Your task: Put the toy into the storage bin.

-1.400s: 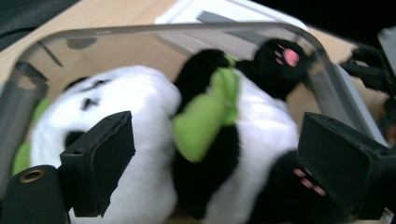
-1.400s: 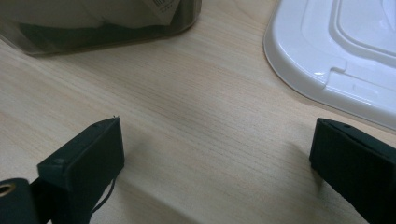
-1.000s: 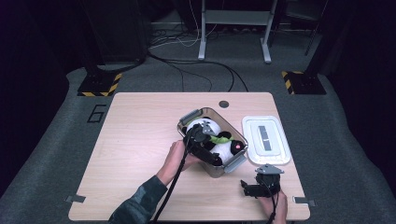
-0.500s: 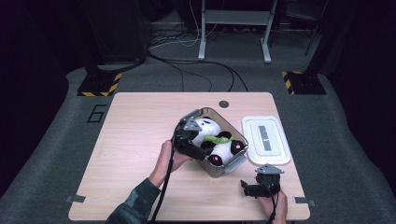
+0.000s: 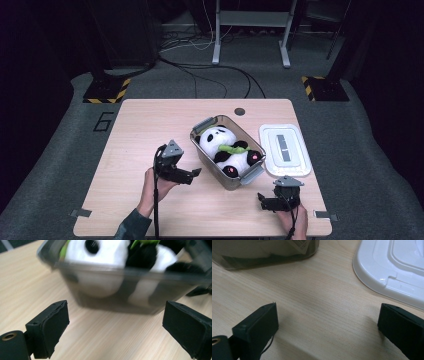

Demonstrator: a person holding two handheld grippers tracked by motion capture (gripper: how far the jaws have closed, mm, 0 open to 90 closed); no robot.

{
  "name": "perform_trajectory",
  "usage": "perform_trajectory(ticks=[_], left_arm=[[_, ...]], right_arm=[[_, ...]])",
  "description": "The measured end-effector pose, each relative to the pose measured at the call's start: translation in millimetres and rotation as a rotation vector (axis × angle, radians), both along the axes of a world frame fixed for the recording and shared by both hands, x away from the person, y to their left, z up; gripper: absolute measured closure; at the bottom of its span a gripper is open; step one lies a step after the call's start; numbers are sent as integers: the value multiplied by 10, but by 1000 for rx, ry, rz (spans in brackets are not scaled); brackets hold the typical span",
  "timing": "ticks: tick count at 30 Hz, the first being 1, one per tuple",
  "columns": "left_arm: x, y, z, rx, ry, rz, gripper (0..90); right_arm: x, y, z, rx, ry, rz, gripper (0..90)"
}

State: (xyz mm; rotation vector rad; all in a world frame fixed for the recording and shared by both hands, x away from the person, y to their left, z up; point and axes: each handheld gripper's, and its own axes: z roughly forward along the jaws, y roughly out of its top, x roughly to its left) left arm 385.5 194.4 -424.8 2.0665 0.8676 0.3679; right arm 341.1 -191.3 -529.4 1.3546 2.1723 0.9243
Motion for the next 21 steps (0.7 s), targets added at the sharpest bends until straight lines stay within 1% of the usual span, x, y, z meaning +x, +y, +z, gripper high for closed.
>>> perform_trajectory(ticks=[3, 5, 7, 8, 9, 10, 12, 14, 16, 18, 21], left_arm=[[-42, 129, -123, 19, 9, 38, 52], [-65, 224, -219, 17, 20, 61, 43], [-101, 333, -338, 32, 31, 92, 35], [-120, 383, -398, 32, 38, 114, 28], [-130, 427, -446, 35, 42, 124, 20], [-150, 482, -510, 34, 56, 140, 15], [-198, 594, -637, 18, 79, 175, 0], [-254, 702, -739, 10, 93, 202, 0], [-305, 797, -825, 5, 91, 208, 0], [-322, 886, -896, -8, 102, 194, 0], [-342, 975, -948, -11, 95, 215, 0]], right_arm=[[0, 0, 0, 0, 0, 0, 23], [-1, 3, 0, 0, 1, -3, 23], [-1, 2, 1, -1, 2, -2, 22], [-1, 3, 1, 1, 2, -2, 22], [-3, 4, 1, 2, 4, -3, 22], [-3, 3, 1, 3, 5, -2, 21], [-3, 4, 1, 2, 4, -2, 21], [-4, 6, 1, 3, 6, -5, 21], [1, 0, 1, 0, 2, 0, 21], [3, -2, 1, 1, 1, 3, 21], [3, -2, 1, 2, 2, 1, 21]])
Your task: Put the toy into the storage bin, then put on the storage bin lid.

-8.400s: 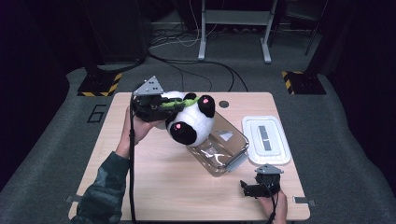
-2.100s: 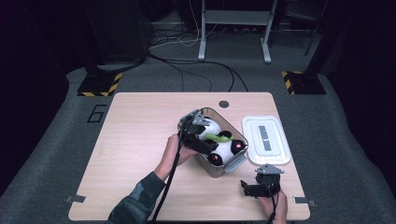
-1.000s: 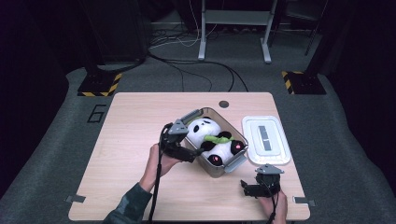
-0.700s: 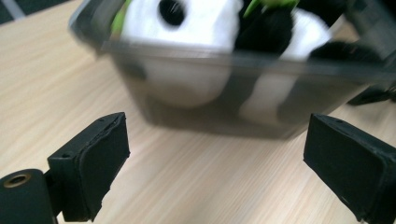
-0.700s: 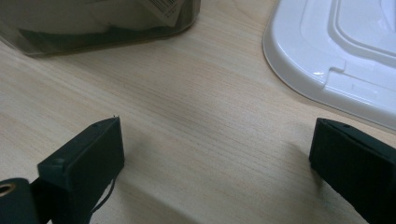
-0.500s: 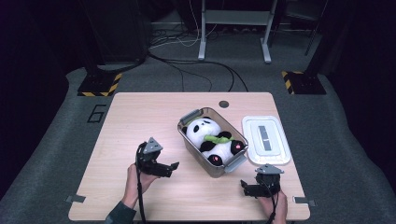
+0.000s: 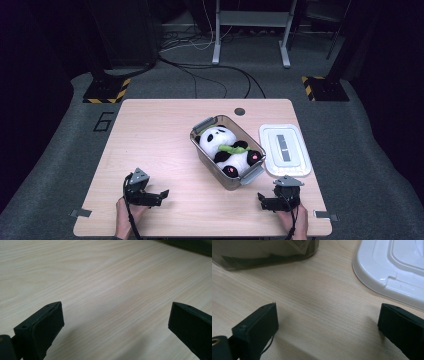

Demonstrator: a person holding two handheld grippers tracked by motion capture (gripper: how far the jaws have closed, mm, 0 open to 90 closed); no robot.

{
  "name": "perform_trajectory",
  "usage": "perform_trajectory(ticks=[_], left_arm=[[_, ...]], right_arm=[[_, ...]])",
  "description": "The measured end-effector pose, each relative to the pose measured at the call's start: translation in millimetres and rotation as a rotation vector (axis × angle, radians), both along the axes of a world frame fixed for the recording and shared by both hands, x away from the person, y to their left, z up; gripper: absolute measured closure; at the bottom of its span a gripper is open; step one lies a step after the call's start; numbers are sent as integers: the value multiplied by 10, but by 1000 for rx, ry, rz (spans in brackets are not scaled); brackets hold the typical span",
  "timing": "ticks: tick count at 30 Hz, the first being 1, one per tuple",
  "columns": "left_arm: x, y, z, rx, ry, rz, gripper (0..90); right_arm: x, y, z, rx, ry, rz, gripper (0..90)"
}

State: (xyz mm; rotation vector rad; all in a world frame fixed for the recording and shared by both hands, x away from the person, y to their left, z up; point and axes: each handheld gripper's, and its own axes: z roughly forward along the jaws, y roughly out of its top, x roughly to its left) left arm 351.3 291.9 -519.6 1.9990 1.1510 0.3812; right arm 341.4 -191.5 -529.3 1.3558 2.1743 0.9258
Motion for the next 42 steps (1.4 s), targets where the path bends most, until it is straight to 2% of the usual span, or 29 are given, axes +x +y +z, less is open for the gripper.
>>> perform_trajectory(ticks=[3, 5, 8, 10, 12, 13, 14, 16, 17, 26, 32, 37, 42], left_arm=[[22, 47, -46, 23, 5, 19, 0], [36, 64, -84, 16, 10, 30, 0], [39, 69, -94, 57, 11, 28, 0], [36, 54, -96, 66, 10, 35, 0], [36, 26, -99, 103, 4, 34, 0], [33, -5, -104, 141, -2, 34, 0], [33, -12, -105, 151, -9, 27, 0], [40, -19, -113, 141, -14, 57, 0], [41, -21, -112, 138, -11, 60, 0], [45, -20, -115, 136, -11, 70, 0], [45, -16, -113, 138, -9, 75, 0], [44, -22, -117, 129, -9, 83, 0], [46, -17, -114, 134, -7, 88, 0]], right_arm=[[1, 1, 0, 0, 0, -1, 21], [1, 1, 0, 0, 0, -2, 21], [2, 0, 0, 1, 0, -2, 23], [2, -3, 0, -1, -3, -5, 27], [4, -5, 0, 1, -2, -3, 26], [5, -6, 0, 2, -1, -4, 26], [5, -8, 0, 2, -2, -2, 26], [9, -8, -1, 3, 2, 0, 13], [24, -20, -2, -3, 1, 14, 4], [26, -35, 3, 3, 9, -13, 2], [47, -89, 34, 42, 25, -12, 14], [78, -141, 127, 33, 1, -39, 0], [180, -198, 258, 9, -24, -58, 0]])
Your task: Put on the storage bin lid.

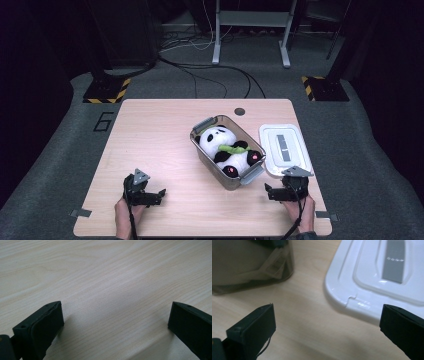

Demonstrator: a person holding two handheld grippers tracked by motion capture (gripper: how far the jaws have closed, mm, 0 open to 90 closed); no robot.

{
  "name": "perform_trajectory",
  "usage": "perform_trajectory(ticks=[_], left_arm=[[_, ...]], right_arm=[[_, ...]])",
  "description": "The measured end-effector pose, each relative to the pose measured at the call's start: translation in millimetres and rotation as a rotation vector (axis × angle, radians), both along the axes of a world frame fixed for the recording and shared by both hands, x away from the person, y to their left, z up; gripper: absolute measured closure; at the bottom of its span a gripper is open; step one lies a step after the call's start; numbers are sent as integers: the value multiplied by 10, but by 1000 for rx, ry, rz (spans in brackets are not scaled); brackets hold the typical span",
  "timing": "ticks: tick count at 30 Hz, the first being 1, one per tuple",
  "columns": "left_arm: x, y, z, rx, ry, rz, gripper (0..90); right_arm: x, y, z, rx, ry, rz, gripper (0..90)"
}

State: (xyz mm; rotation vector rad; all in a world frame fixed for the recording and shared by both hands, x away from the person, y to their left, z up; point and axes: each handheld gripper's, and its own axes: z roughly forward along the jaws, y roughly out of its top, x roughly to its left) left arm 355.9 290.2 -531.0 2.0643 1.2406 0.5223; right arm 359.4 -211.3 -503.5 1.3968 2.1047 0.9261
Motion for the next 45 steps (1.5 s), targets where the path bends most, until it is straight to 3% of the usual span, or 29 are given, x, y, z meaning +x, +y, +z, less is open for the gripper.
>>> perform_trajectory(ticks=[6, 17, 34, 36, 39, 45], left_arm=[[2, 1, 2, 3, 0, 2, 0], [3, -2, 0, 1, -1, 6, 0], [2, -3, 0, 2, -3, 6, 0], [3, -2, 0, 1, -3, 5, 0], [2, -3, 0, 1, -3, 5, 0], [1, -3, -2, 0, -5, 2, 1]], right_arm=[[189, -110, 109, -22, -21, -26, 0], [580, -292, 215, -43, -12, -61, 0], [1133, -270, 256, -42, 16, -98, 0], [1202, -285, 255, -33, 27, -99, 57], [1263, -312, 247, -42, -3, -110, 162], [1396, -369, 144, -13, 77, -179, 380]])
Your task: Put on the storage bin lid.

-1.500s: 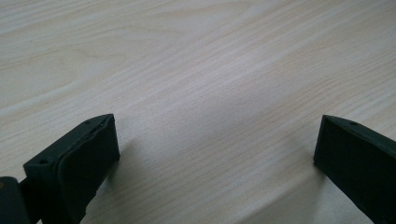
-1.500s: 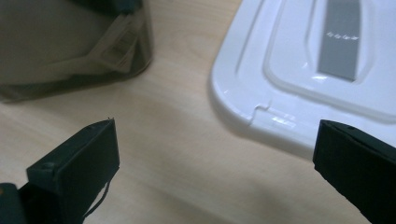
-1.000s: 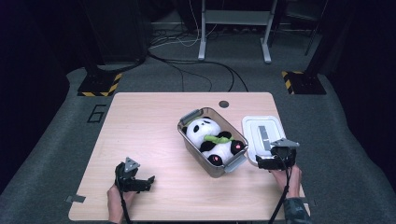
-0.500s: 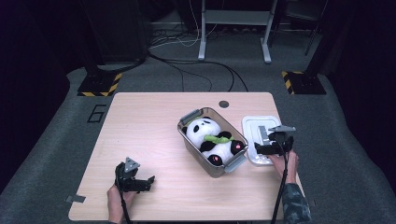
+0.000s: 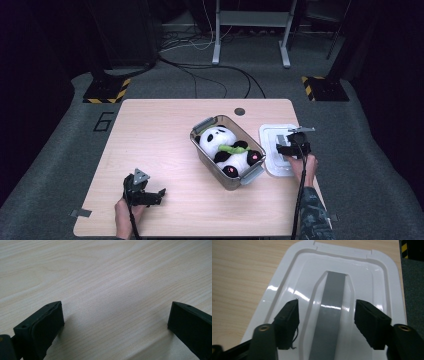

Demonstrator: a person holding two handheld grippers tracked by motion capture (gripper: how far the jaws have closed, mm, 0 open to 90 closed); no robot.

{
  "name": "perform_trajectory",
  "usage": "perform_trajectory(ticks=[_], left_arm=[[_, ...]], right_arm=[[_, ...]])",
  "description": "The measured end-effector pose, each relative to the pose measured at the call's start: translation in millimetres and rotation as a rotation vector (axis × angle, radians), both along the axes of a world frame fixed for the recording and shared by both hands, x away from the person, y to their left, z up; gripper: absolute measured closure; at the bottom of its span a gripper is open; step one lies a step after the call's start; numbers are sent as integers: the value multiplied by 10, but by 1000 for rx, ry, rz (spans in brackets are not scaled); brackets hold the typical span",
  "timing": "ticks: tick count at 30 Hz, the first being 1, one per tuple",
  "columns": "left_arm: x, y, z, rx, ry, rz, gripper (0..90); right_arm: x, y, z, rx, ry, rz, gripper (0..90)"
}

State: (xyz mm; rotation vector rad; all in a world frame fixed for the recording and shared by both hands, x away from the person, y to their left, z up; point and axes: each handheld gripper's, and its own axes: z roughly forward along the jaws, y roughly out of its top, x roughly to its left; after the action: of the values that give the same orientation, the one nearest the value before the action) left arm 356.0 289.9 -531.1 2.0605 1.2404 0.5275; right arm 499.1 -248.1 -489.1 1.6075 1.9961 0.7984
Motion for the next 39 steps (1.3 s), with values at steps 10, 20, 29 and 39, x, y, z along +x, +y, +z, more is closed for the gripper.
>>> perform_trajectory(ticks=[10, 20, 29, 39], left_arm=[[0, 0, 0, 0, 0, 0, 2], [0, -1, 0, 0, 0, 0, 2], [-1, 0, 0, -1, 0, 0, 2], [0, 0, 0, -1, 0, 0, 3]], right_arm=[[56, -5, -113, 3, 33, -43, 554], [76, -4, -142, 10, -2, -45, 633], [77, 9, -143, 5, -16, -63, 666], [40, -23, -101, 39, -26, -53, 668]])
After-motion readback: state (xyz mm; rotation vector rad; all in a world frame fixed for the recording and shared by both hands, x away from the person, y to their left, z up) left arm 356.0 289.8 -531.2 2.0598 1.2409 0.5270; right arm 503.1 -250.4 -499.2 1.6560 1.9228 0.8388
